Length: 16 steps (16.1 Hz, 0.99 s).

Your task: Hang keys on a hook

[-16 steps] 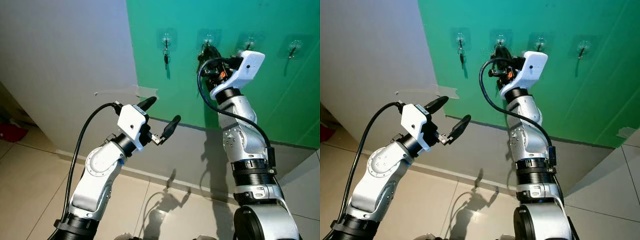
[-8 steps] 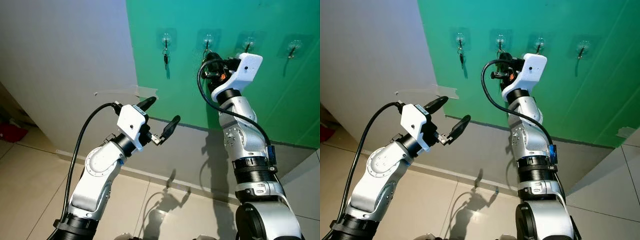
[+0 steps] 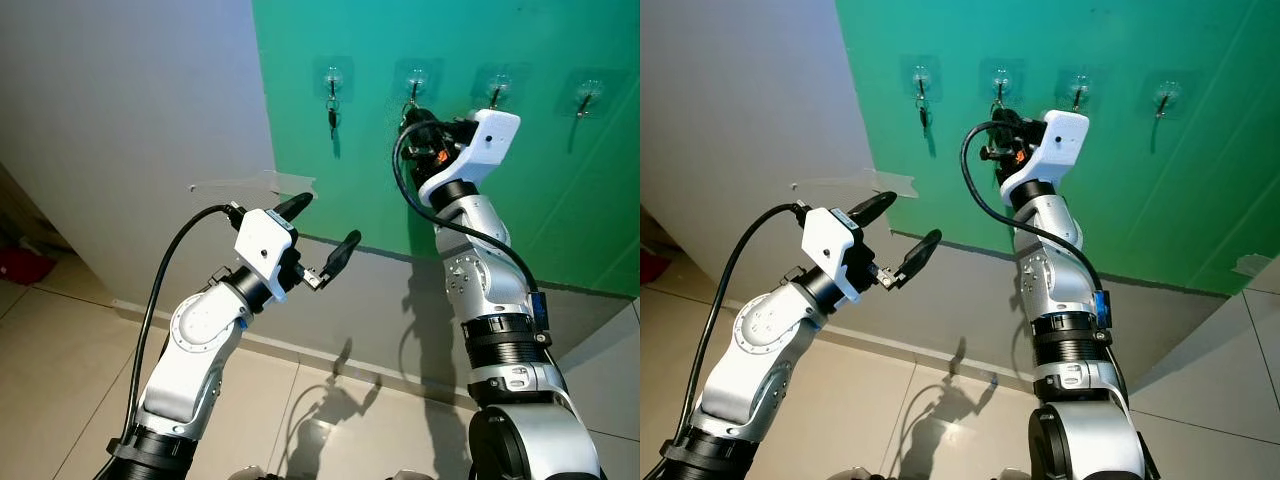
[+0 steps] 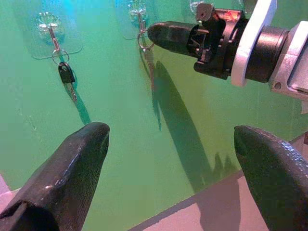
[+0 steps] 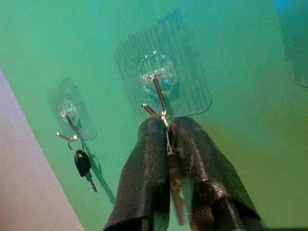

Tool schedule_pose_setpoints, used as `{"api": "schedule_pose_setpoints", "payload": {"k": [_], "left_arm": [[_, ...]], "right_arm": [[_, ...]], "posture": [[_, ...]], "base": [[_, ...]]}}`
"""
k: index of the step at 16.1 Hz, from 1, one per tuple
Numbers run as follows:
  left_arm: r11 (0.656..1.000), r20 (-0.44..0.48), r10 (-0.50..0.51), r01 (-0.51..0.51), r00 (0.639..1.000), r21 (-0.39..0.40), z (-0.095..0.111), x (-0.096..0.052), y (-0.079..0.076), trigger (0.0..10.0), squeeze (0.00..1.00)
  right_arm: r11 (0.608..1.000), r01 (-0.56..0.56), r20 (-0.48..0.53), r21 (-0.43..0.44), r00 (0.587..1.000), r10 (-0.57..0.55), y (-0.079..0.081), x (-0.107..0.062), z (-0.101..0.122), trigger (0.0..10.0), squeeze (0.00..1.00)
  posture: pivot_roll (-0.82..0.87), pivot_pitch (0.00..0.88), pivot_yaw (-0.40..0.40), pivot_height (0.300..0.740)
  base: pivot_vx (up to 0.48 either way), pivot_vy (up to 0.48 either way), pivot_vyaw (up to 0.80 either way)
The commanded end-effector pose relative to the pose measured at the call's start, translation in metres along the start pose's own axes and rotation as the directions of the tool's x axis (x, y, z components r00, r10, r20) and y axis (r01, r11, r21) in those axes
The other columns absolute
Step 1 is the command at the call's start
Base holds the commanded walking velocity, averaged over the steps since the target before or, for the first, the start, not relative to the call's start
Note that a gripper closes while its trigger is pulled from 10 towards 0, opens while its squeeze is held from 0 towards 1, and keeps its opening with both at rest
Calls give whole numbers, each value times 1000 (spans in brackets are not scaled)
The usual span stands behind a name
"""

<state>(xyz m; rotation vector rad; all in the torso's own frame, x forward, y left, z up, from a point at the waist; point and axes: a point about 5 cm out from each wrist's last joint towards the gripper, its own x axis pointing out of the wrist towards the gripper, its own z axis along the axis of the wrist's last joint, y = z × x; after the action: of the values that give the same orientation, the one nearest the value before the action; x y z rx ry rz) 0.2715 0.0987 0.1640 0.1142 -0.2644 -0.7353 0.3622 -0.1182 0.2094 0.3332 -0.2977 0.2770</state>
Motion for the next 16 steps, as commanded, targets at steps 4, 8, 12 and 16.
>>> {"api": "schedule_pose_setpoints", "payload": {"k": [4,8,12,16], "left_arm": [[1000,-1,-19,19,1000,-6,-2,2,-3,10000,0],[983,-134,186,-185,973,23,-27,1,12,10000,0],[954,-245,296,-297,923,35,-59,-17,19,10000,0],[944,-263,325,-331,908,23,-69,-18,17,10000,0]], "right_arm": [[1000,18,18,9,1000,-19,-5,-18,2,10000,1000],[999,25,-4,-35,1000,-25,-10,-50,3,10000,0],[958,188,-209,-217,950,-233,-40,-135,-31,10000,0],[910,285,-333,-301,863,-380,-52,-176,-52,10000,0]], "posture": [[-123,23,76,740],[-150,25,76,740],[-211,6,121,740],[-248,0,131,740]], "base": [[0,0,0],[0,0,0],[0,0,0],[0,0,-600]]}}
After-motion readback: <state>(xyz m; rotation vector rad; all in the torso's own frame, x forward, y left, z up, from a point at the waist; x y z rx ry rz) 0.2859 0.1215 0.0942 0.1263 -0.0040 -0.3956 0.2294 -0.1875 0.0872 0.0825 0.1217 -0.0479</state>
